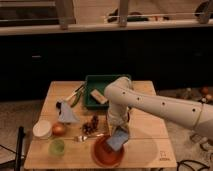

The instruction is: Place sponge in red bowl

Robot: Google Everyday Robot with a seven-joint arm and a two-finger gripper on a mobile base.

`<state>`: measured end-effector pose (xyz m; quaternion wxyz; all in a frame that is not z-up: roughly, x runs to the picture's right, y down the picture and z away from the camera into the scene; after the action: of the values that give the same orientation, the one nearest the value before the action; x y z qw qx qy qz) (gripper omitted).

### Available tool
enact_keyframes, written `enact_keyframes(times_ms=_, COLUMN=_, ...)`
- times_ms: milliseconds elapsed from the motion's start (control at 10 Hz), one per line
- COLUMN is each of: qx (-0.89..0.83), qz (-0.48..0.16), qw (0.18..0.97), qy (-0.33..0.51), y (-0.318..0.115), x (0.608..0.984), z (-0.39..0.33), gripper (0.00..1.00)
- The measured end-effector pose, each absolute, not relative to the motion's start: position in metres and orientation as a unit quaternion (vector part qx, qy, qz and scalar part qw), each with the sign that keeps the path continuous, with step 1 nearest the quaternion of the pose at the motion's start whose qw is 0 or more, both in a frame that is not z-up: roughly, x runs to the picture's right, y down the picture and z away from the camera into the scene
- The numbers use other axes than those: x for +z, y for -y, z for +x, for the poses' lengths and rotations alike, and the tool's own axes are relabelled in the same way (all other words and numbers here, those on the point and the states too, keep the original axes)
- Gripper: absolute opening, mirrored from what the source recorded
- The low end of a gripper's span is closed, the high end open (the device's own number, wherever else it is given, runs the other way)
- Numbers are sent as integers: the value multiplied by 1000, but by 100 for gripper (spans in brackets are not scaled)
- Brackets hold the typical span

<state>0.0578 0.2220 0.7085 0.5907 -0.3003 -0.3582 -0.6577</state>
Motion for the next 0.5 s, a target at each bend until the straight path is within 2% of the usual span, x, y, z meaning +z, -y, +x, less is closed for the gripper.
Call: enact_keyframes(times_ms=500, qx=-652, qz=-300, qw=584, qy=380, y=-232, x=709, z=42, gripper=0)
